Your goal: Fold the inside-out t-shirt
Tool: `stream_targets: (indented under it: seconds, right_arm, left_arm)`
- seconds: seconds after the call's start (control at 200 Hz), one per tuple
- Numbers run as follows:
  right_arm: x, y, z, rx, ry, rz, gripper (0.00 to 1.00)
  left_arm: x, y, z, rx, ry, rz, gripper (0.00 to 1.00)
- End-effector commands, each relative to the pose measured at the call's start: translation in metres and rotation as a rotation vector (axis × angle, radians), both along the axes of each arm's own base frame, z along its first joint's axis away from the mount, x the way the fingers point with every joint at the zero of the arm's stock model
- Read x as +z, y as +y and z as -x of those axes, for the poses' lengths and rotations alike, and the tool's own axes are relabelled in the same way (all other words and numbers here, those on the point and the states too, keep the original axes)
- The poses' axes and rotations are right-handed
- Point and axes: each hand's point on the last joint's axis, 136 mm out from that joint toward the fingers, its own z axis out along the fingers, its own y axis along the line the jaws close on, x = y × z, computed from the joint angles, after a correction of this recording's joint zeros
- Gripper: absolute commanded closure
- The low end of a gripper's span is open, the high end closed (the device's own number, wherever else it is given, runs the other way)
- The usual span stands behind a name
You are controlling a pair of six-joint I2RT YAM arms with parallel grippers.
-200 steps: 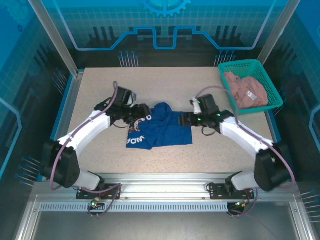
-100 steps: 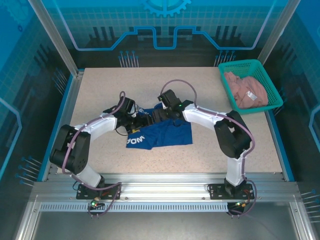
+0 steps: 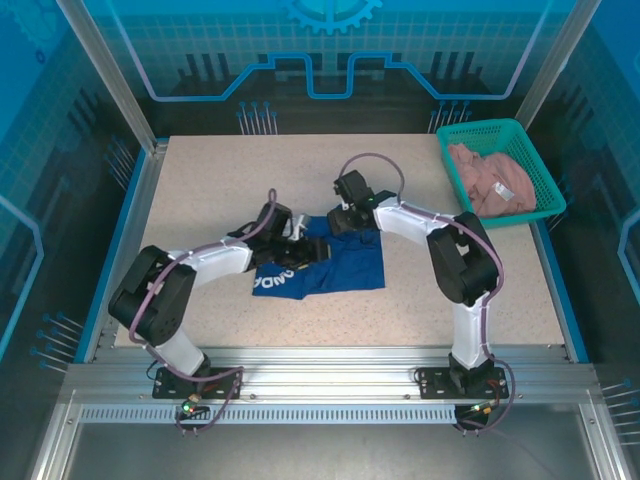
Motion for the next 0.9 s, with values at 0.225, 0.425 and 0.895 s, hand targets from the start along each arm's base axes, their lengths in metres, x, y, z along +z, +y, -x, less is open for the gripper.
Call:
stream_targets:
  seconds: [0.225, 0.425, 0.895]
  right_arm:
    - [0.054, -0.045, -0.003, -0.027, 0.080, -0.265, 0.34]
    - [0.070, -0.070, 0.061, -0.052, 0.136, -0.391, 0.30]
    - [0.020, -0.035, 0.176, -0.071, 0.285, -0.466, 0.36]
  left_arm:
    - [0.032, -0.104, 0.019, -0.264, -0.126, 0.068, 0.34]
    - [0.057, -0.063, 0.025, -0.245, -0.247, -0.017, 0.29]
    - [0.035, 0.057, -0.046, 0.116, -0.113, -0.228, 0.24]
